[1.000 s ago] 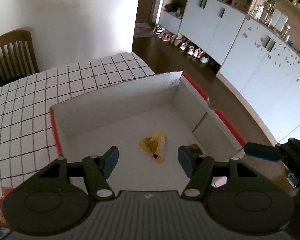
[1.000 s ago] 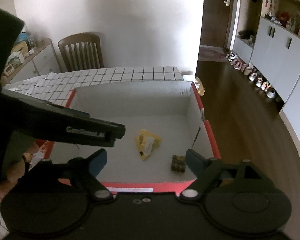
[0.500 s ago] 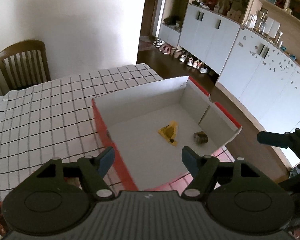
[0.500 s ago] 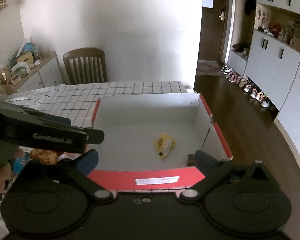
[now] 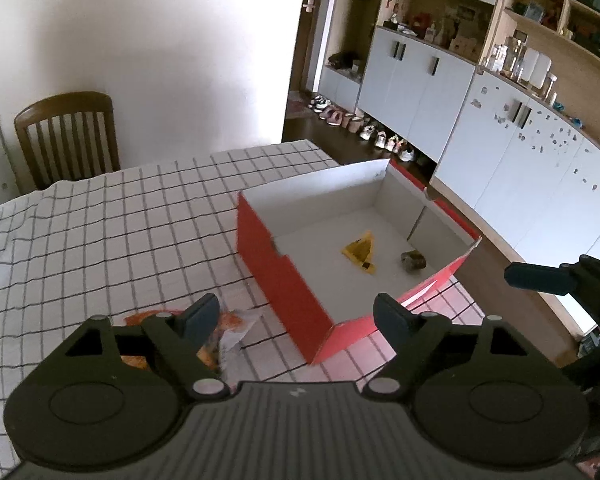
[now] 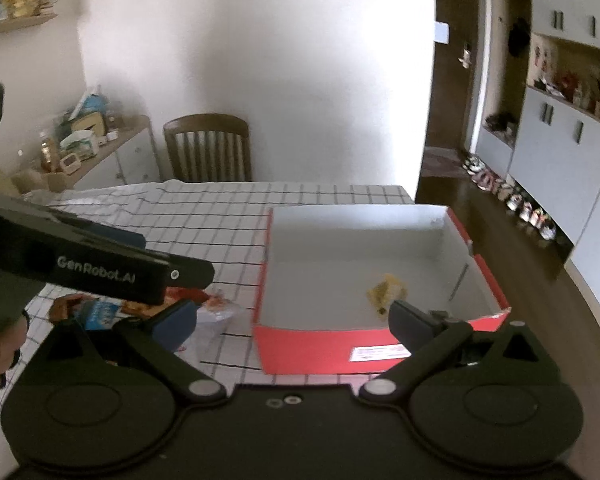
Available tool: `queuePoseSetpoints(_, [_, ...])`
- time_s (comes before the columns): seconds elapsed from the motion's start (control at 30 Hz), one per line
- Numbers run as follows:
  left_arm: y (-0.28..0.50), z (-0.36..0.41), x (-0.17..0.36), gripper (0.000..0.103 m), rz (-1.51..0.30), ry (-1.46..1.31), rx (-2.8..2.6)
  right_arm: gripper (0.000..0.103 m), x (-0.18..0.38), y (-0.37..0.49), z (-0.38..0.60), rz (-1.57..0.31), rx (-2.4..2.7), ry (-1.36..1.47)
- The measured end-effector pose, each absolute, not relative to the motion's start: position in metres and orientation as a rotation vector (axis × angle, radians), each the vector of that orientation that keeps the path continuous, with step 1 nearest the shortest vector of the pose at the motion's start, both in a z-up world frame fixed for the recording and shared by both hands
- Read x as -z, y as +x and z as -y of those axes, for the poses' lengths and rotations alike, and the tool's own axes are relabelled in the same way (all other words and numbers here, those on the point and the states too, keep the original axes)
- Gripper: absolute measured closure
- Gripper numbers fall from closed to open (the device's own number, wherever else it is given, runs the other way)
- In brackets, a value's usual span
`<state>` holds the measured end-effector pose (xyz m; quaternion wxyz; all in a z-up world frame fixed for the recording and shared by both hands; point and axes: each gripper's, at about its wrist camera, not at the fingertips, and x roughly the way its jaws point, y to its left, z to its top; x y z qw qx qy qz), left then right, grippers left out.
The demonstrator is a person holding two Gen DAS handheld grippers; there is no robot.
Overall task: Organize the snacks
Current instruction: 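Withdraw both tools from the box back toward the table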
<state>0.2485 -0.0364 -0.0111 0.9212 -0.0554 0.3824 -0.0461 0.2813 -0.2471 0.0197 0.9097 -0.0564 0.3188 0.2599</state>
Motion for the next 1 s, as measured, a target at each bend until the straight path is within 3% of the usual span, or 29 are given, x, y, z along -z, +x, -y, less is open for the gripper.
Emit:
queuePoseSetpoints(0.17, [0.234, 0.011, 0.012, 0.004, -0.79, -0.146, 0.068, 0.0, -0.017, 0.263, 0.226, -0.64, -0.575, -0.142])
queuePoseSetpoints(0.57, [0.183, -0.054, 0.032, 0.0, -0.779, -0.187, -0.028, 0.0, 0.017, 0.22, 0.178, -0.677, -0.714, -0.196])
queuePoseSetpoints(1.0, [0.124, -0.09, 0.099, 0.0, -0.942, -0.172, -0.118, 0.007, 0.06, 0.192, 0.146, -0.781, -0.812, -0.238])
